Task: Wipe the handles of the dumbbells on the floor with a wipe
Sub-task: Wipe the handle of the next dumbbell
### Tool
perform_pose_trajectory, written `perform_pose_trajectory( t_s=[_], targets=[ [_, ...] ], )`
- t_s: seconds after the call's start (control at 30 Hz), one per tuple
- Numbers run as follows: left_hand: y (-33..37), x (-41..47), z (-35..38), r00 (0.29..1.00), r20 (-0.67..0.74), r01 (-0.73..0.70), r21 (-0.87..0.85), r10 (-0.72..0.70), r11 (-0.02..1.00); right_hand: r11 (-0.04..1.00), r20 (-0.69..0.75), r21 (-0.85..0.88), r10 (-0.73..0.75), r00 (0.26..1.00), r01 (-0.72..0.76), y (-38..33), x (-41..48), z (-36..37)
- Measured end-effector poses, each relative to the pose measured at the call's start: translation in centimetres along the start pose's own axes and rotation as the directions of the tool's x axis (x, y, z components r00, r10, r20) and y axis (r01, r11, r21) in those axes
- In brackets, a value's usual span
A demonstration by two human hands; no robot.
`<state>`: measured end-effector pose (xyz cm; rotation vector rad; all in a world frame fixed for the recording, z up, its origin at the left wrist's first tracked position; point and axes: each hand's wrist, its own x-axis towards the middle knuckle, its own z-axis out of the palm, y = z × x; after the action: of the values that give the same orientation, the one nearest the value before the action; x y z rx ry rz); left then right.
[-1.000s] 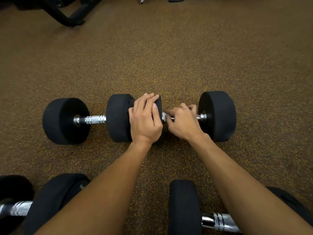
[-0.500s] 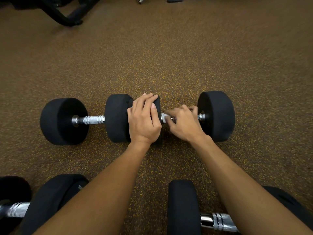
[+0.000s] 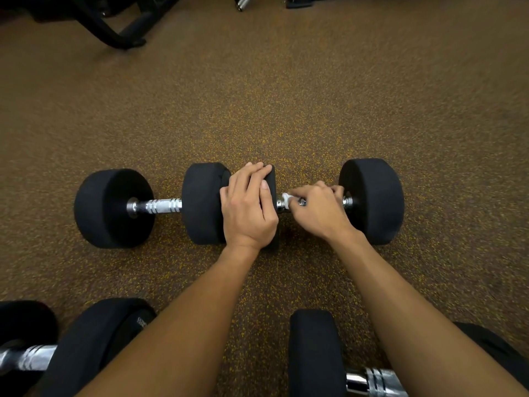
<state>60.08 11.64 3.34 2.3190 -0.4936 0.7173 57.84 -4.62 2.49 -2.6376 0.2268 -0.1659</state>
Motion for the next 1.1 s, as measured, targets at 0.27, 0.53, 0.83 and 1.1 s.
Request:
perform_pose_trajectory(
  t_s=[0.27,0.53,0.83,1.1],
  targets=[
    [0.0,0.0,0.0,1.000,0.003,0.008,0.009,-0.008,1.000,0.998,-0.009,-0.012,-0.059,0.998,0.059,0.1,-0.4,-0.1],
    [0.0,0.0,0.0,1.000,0.006,0.007,0.012,-0.007,1.000,0.977,-0.071,-0.115,-0.190,0.979,0.181,-0.6,-1.2,0.3],
    [-0.1,0.1,0.0,1.000,0.017,0.011,0.019,-0.011,1.000,0.975,-0.219,-0.094,-0.219,0.951,0.203,-0.1,-2.4,1.0],
    [0.0,0.1,-0.1,1.000,0.021,0.012,0.013,-0.012,1.000,0.988,-0.239,-0.053,-0.153,0.959,0.144,0.4,-2.0,0.3]
  ],
)
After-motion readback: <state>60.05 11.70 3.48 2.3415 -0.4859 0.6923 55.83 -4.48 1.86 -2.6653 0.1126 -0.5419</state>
